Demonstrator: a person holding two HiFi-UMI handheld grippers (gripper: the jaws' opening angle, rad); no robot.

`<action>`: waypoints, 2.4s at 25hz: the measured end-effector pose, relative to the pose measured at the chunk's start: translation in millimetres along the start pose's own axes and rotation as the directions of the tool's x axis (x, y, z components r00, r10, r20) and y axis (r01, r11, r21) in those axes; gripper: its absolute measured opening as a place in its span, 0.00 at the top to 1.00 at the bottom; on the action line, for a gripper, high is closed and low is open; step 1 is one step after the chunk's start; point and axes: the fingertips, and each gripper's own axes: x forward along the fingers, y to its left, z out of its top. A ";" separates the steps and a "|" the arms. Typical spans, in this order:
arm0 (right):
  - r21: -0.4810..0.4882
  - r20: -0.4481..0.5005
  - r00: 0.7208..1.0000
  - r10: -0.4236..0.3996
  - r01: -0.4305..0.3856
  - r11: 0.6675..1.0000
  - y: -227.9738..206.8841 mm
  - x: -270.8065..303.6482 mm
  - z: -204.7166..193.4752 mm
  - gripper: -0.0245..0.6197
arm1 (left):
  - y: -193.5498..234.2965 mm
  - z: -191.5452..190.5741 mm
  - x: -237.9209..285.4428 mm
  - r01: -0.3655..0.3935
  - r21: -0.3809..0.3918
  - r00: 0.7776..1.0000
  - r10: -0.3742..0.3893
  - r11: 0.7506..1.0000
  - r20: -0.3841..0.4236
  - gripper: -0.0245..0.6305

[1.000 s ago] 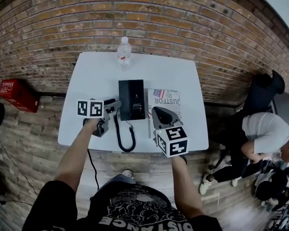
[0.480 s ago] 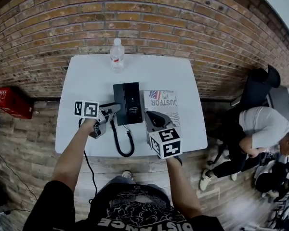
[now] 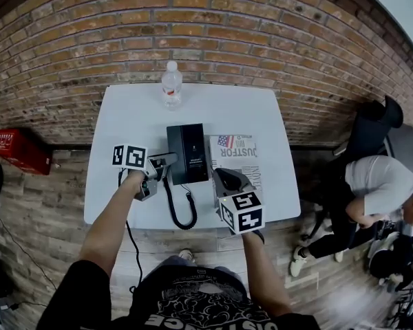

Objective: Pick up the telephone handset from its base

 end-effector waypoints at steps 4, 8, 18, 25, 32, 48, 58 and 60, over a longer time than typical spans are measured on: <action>0.010 0.009 1.000 0.002 -0.002 1.000 0.7 -2.3 -0.2 0.96 | -4.1 2.4 -1.3 -0.023 0.004 1.000 0.023 1.000 0.015 0.84; 0.020 0.022 1.000 -0.007 0.006 1.000 -0.4 -6.8 0.2 0.96 | -6.2 2.3 -1.5 -0.032 -0.008 0.999 0.033 0.999 0.035 0.84; 0.061 0.076 0.997 -0.015 0.010 0.998 -4.3 -27.3 11.6 0.96 | -12.7 0.8 -8.5 -0.025 -0.061 0.994 0.031 0.998 0.102 0.84; 0.076 0.097 0.995 -0.020 0.013 0.997 -6.6 -42.2 11.3 0.96 | -25.7 2.3 -13.0 -0.022 -0.038 0.992 0.026 0.999 0.127 0.85; 0.109 0.132 0.991 -0.035 0.020 0.994 -13.6 -62.7 16.1 0.96 | -64.5 4.9 -25.0 -0.029 0.049 0.980 0.018 0.998 0.200 0.85; 0.055 0.181 0.983 0.034 -0.045 0.998 9.0 -121.2 22.6 0.96 | -167.7 -30.9 -72.7 -0.103 0.203 0.928 0.020 0.974 0.371 0.85; 0.007 0.218 0.973 0.075 -0.078 0.997 25.5 -162.2 21.4 0.96 | -215.0 -69.8 -97.3 -0.266 0.284 0.872 0.105 0.921 0.478 0.85; -0.009 0.226 0.970 0.087 -0.087 0.996 30.1 -169.0 20.9 0.96 | -226.0 -79.1 -101.5 -0.290 0.297 0.859 0.111 0.910 0.500 0.85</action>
